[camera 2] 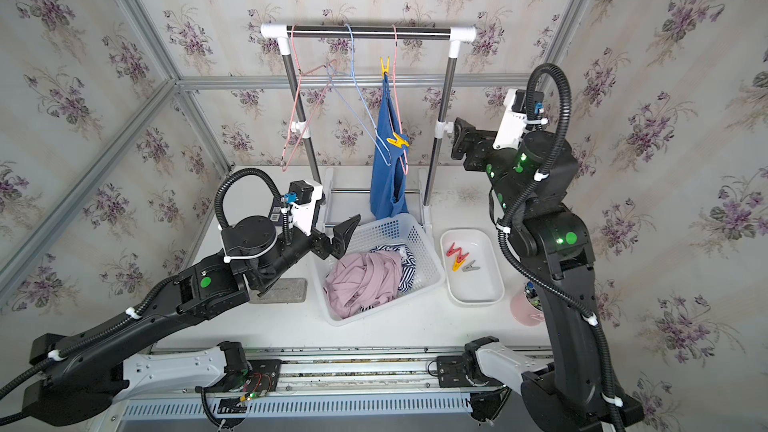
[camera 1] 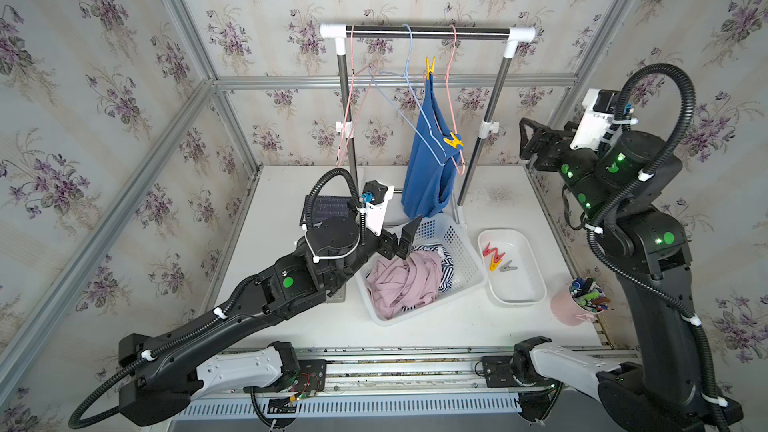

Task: Remove the clothespins securing tank tops to the hanger
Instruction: Adjust the hanger on the clothesline.

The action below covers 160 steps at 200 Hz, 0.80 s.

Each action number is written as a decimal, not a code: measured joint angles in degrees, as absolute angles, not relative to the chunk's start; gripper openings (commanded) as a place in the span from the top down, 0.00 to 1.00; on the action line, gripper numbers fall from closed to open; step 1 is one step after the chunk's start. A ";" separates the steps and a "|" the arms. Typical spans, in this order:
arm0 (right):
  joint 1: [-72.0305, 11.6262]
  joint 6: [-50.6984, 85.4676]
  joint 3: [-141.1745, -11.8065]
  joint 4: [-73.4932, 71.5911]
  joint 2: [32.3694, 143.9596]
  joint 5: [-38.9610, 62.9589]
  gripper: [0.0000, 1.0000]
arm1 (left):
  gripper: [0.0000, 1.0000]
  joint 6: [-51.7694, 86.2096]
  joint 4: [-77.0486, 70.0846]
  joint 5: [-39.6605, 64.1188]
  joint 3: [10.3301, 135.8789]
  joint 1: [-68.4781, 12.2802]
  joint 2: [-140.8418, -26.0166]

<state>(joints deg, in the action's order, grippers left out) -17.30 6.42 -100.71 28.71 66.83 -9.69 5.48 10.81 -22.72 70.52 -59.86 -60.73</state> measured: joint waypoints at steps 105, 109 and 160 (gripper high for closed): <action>-17.34 9.41 -74.67 14.22 58.92 -3.81 0.02 | 0.01 7.53 10.55 -21.47 67.13 -59.88 -55.05; -17.34 9.43 -73.87 13.74 58.61 -3.81 0.02 | 0.01 7.64 10.55 -21.32 67.13 -59.88 -54.98; -17.34 10.41 -71.92 11.33 58.15 -2.33 0.01 | 0.01 7.88 12.53 -19.11 70.48 -59.88 -57.06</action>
<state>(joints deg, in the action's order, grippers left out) -17.34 10.41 -71.92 11.33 58.15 -2.33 7.88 12.53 -19.11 70.48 -59.88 -57.06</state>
